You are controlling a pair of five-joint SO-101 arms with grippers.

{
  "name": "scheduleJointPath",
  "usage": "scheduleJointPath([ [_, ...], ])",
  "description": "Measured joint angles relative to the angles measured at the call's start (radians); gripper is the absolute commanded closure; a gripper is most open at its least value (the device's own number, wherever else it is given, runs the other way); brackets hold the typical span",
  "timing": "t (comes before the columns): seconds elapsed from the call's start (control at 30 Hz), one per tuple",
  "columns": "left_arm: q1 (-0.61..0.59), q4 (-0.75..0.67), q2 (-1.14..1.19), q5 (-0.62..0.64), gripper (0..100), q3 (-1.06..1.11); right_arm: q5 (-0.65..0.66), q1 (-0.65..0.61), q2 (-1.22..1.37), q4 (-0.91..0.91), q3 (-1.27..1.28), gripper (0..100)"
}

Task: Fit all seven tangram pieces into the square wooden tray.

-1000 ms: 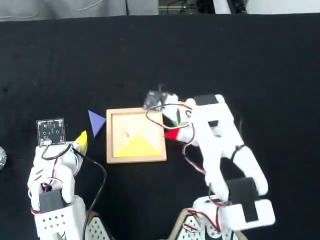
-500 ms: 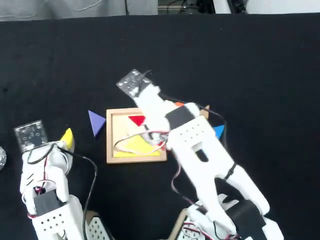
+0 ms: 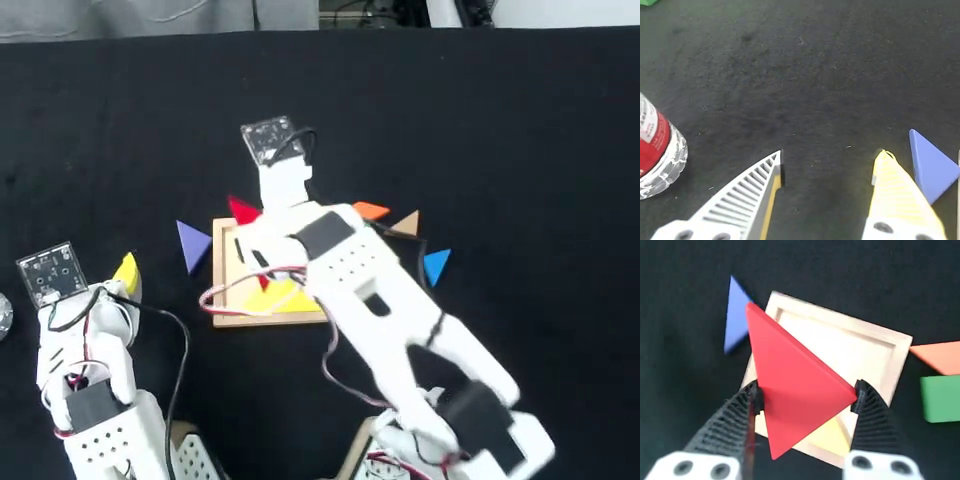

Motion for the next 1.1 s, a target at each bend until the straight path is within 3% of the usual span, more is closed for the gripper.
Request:
scheduleJointPath([
  [0.4,0.005,-0.002,0.000,0.000,71,0.000,-0.396,-0.012,0.331,-0.091,-0.104,85.0],
  [0.67,0.005,-0.002,0.000,0.000,71,0.000,-0.413,-0.103,0.350,-0.091,-0.120,85.0],
  [1.1,0.005,-0.002,0.000,0.000,71,0.000,-0.413,-0.104,0.358,-0.080,-0.120,84.1],
])
